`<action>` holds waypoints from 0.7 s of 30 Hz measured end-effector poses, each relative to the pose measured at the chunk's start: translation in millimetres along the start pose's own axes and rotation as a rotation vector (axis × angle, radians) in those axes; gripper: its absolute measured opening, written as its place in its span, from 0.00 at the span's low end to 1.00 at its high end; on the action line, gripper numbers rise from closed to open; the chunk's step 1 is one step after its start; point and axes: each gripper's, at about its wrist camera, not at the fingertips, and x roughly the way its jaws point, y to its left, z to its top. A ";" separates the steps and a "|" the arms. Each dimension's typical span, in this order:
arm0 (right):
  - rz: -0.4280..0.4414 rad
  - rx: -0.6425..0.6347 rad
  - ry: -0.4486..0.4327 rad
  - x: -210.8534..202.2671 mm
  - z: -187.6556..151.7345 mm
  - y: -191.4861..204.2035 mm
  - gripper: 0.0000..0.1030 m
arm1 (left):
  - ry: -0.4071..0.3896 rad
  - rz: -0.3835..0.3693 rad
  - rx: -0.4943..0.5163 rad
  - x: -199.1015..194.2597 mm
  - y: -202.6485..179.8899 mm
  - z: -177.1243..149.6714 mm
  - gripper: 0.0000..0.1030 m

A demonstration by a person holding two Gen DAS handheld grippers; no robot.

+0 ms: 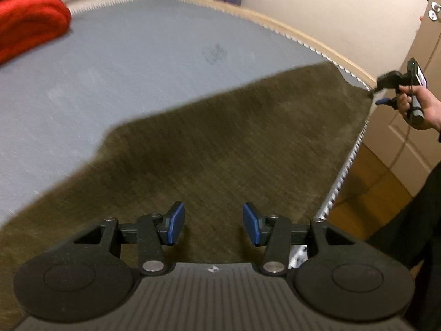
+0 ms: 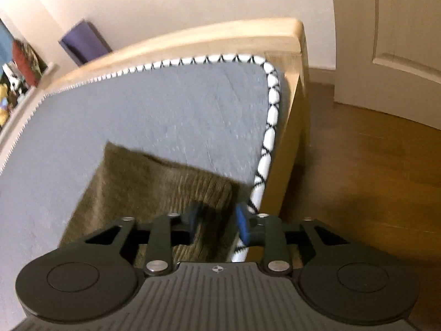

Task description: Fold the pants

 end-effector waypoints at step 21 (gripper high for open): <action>0.153 -0.017 -0.014 13.9 1.8 -3.7 0.17 | 0.059 0.079 0.005 17.3 1.5 5.1 0.52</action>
